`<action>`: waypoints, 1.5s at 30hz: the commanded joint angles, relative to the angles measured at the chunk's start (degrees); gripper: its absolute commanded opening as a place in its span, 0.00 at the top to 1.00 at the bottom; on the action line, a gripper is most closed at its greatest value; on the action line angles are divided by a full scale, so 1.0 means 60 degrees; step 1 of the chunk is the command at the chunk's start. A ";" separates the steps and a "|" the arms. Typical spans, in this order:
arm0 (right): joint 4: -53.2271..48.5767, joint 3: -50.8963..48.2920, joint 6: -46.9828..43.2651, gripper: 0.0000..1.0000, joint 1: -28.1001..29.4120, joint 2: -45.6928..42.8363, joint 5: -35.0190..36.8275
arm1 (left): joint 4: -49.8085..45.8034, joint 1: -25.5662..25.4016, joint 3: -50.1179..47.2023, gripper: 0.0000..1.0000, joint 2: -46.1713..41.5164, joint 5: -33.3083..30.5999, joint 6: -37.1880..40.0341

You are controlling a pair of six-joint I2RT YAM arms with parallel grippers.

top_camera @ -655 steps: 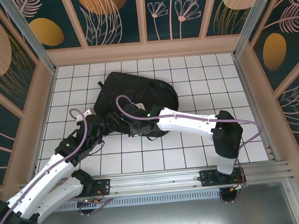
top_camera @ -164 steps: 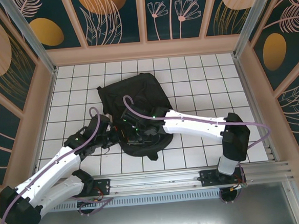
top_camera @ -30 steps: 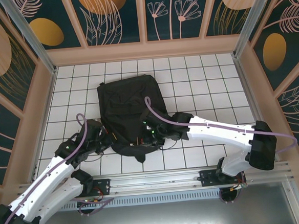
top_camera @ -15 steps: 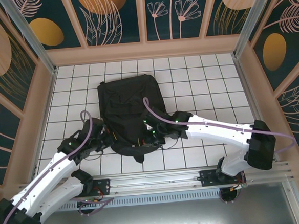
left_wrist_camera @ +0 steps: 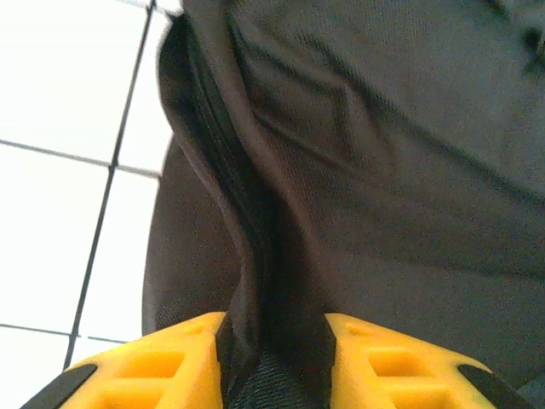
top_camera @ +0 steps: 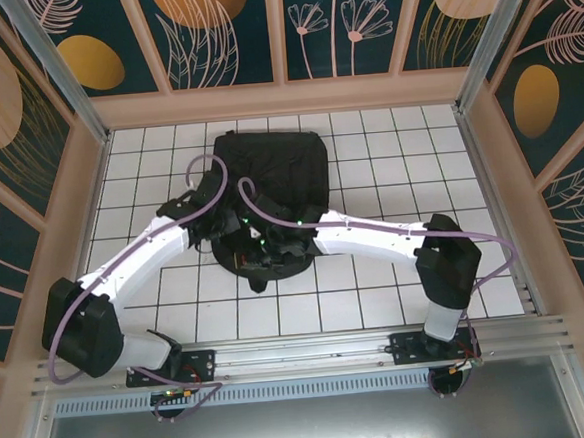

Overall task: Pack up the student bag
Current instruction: Zip the student bag at the center of the table.

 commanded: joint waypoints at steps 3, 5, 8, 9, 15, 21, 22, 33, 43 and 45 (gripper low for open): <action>0.2310 -0.0562 0.0928 1.00 -0.1001 -0.0544 -0.0445 | -0.0085 0.1123 0.0030 0.64 -0.1398 -0.0486 0.0109; 0.2556 -0.0746 0.0986 1.00 -0.1176 -0.0570 -0.0711 | -0.0284 0.1159 -0.0207 0.63 -0.1935 -0.0161 -0.0021; 0.2375 -0.0779 0.0763 1.00 -0.1256 -0.0427 -0.0872 | -0.0339 0.1159 -0.0692 0.61 -0.2609 0.0906 -0.0901; 0.2318 -0.0823 0.0715 1.00 -0.1255 -0.0378 -0.0939 | -0.0246 0.1159 -0.1082 0.60 -0.2840 0.1315 -0.1353; 0.2944 -0.1402 0.1008 1.00 -0.1225 -0.0319 -0.1296 | 0.0694 0.1148 -0.2594 0.58 -0.3588 0.3242 -0.3869; 0.3070 -0.1487 0.1070 1.00 -0.1120 -0.0402 -0.1218 | 0.0995 0.1148 -0.3261 0.60 -0.3574 0.3620 -0.4668; 0.3115 -0.1490 0.1076 1.00 -0.1088 -0.0386 -0.1218 | 0.1202 0.1144 -0.3372 0.61 -0.3575 0.3700 -0.4752; 0.3091 -0.1282 0.1124 1.00 -0.0809 -0.0195 -0.1275 | 0.2073 0.1141 -0.3711 0.70 -0.3257 0.3597 -0.4847; 0.2236 -0.1286 0.0780 1.00 -0.0698 -0.0527 -0.0907 | 0.2185 0.1140 -0.3750 1.00 -0.2961 0.3043 -0.4289; 0.2037 -0.1479 0.0637 1.00 -0.0710 -0.0664 -0.0853 | 0.1855 0.1144 -0.3541 1.00 -0.3122 0.2581 -0.4047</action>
